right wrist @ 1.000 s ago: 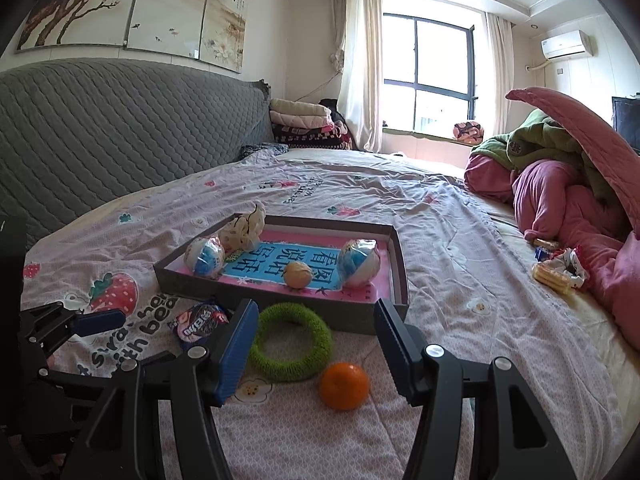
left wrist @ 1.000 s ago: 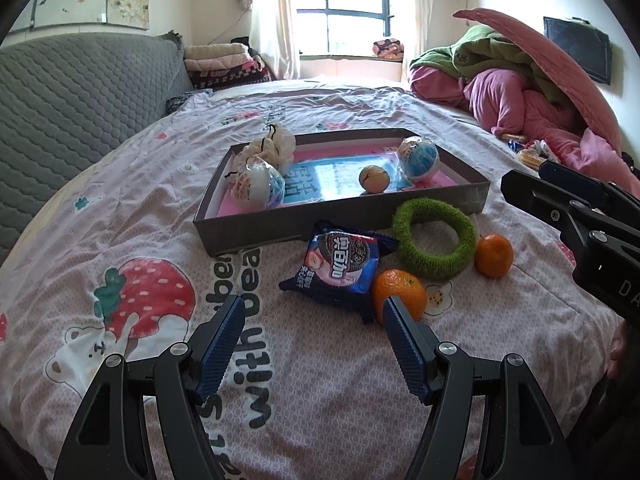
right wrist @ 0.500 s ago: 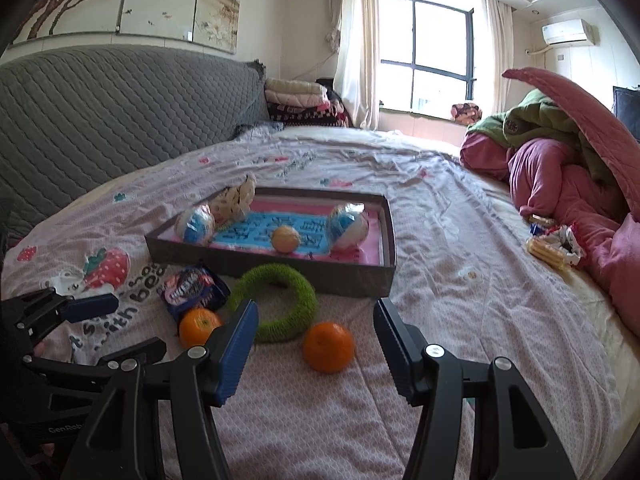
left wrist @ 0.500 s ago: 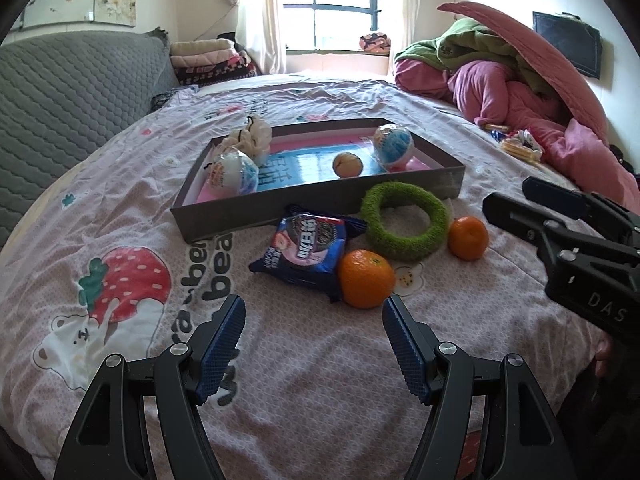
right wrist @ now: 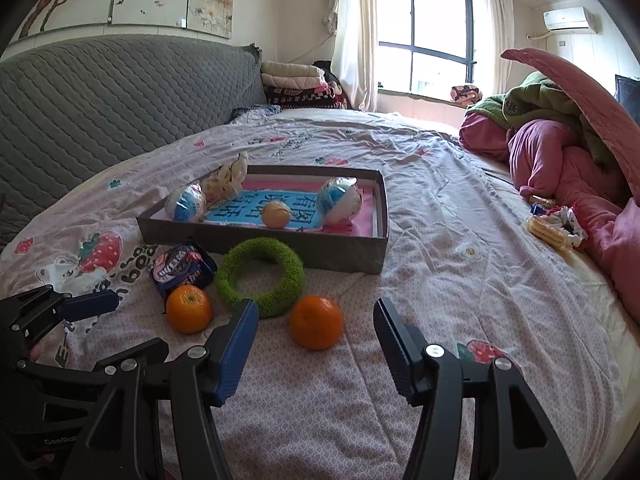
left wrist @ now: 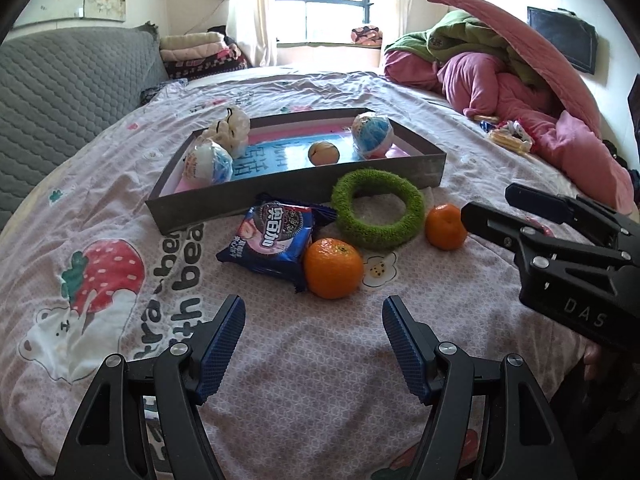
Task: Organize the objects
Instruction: 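Withdraw both grippers from the tray toward the oranges and snack packet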
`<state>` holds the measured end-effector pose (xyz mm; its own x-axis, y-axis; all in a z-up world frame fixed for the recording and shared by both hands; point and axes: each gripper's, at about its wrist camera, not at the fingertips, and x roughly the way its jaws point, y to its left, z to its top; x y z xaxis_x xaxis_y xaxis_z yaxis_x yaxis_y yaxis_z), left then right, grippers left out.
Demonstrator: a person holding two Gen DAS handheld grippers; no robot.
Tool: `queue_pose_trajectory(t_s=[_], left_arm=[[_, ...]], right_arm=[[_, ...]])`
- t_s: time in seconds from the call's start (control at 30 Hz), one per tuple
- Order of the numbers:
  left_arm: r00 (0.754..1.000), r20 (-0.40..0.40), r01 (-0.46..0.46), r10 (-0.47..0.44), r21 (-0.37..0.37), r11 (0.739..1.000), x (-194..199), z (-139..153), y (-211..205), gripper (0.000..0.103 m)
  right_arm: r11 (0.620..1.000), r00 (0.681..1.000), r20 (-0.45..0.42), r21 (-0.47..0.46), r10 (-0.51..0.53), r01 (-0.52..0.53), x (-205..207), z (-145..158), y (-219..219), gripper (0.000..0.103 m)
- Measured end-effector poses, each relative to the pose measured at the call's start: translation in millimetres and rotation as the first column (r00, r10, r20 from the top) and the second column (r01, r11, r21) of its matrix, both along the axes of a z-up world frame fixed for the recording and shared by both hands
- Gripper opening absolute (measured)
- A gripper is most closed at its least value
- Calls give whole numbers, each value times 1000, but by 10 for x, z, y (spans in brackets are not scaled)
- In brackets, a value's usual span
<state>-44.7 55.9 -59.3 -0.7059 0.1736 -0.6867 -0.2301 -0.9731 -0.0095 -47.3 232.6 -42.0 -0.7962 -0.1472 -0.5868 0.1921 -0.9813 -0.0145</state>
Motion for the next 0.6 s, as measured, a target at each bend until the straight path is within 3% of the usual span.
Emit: queue_pose_trajectory(t_s=[0.6], left_arm=[[997, 76, -35, 29, 85, 996, -292, -212, 22, 73]], right_arm=[[1000, 996, 86, -4, -30, 30, -159, -155, 58, 60]])
